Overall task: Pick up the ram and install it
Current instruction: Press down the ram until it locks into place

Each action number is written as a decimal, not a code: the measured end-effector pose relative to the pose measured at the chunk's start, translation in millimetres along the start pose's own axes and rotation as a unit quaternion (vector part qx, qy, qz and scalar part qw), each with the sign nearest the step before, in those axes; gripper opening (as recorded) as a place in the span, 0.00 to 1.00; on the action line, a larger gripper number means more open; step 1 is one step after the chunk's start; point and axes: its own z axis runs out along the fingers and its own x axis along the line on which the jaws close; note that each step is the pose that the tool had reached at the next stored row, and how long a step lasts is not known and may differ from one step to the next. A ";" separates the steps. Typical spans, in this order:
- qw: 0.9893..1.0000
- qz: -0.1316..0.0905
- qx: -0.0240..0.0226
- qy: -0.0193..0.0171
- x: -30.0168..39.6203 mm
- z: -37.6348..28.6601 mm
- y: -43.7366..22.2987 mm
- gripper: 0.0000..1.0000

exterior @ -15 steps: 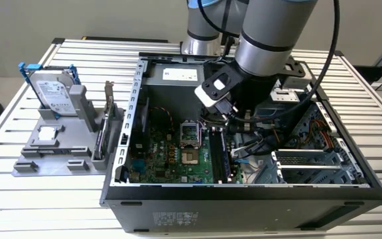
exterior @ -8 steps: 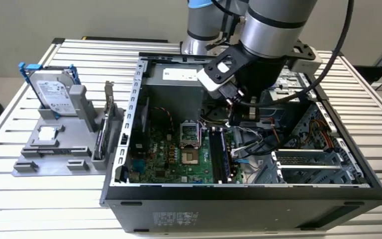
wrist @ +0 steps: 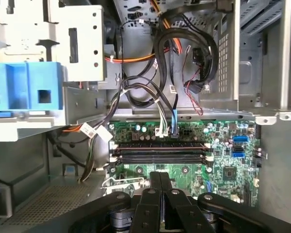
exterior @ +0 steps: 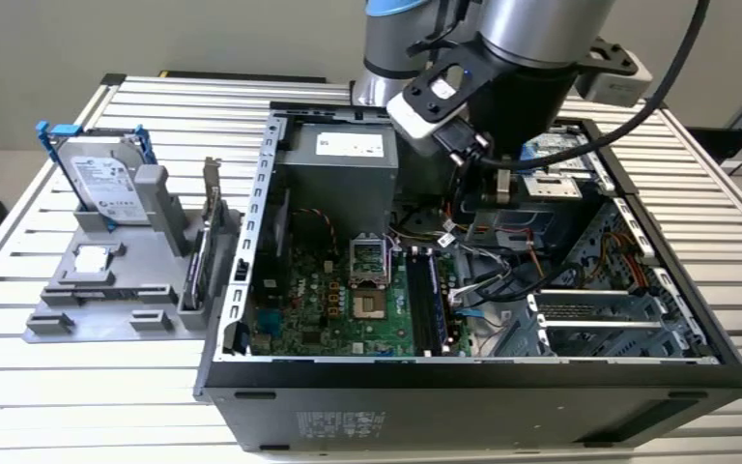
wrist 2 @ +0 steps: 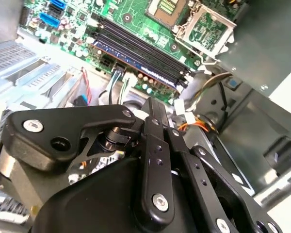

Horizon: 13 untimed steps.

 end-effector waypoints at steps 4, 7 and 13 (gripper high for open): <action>1.000 0.000 0.000 0.000 0.1 -9.0 -0.1 0.00; 1.000 0.000 0.000 0.000 0.3 -15.5 -0.2 0.00; 1.000 0.000 0.000 0.000 0.6 -37.2 -0.5 0.00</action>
